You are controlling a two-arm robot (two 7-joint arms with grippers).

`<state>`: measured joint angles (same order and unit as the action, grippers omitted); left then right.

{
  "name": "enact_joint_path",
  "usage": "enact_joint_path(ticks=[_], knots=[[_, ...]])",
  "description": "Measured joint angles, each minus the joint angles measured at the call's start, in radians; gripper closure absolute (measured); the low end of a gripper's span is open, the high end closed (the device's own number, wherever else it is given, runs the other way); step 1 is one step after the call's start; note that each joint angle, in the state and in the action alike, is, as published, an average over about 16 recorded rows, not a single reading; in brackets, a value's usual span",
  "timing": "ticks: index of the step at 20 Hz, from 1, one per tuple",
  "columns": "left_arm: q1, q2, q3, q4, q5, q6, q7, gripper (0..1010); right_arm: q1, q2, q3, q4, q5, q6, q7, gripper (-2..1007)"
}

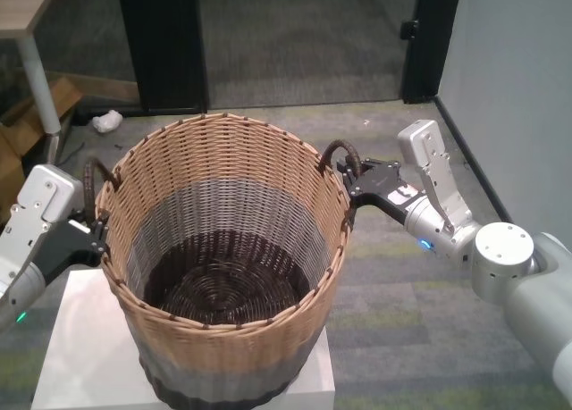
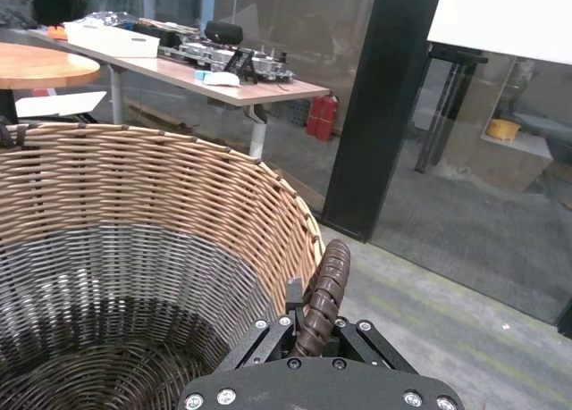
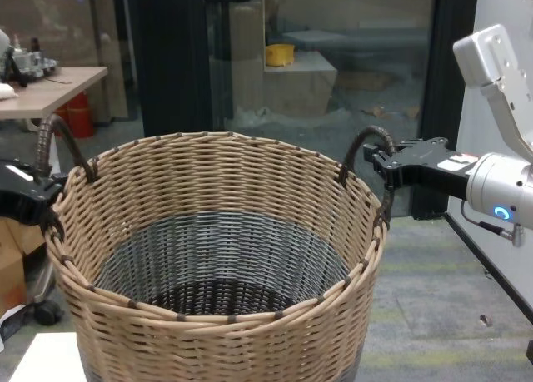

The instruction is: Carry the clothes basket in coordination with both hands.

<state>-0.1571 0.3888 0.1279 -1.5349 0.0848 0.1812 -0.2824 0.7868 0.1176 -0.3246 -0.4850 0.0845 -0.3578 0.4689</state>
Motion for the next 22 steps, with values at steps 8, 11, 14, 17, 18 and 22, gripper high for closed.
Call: enact_joint_path(ticks=[8, 11, 14, 17, 18, 22], knots=[[0.000, 0.001, 0.001, -0.002, 0.001, 0.001, 0.000, 804, -0.002, 0.001, -0.001, -0.004, -0.001, 0.001, -0.001, 837], [-0.001, 0.001, 0.001, -0.003, 0.001, 0.002, 0.000, 763, -0.002, 0.001, -0.001, -0.005, -0.001, 0.001, -0.002, 775], [-0.001, 0.002, 0.002, -0.003, 0.001, 0.002, 0.000, 698, -0.003, 0.002, -0.002, -0.006, -0.002, 0.001, -0.002, 690], [-0.001, 0.002, 0.002, -0.003, 0.002, 0.003, 0.000, 609, -0.003, 0.002, -0.002, -0.006, -0.002, 0.001, -0.003, 583], [-0.001, 0.002, 0.002, -0.003, 0.002, 0.003, 0.000, 572, -0.003, 0.002, -0.002, -0.007, -0.002, 0.002, -0.003, 545], [-0.001, 0.002, 0.002, -0.004, 0.002, 0.003, 0.000, 413, -0.003, 0.003, -0.002, -0.007, -0.002, 0.002, -0.003, 388]])
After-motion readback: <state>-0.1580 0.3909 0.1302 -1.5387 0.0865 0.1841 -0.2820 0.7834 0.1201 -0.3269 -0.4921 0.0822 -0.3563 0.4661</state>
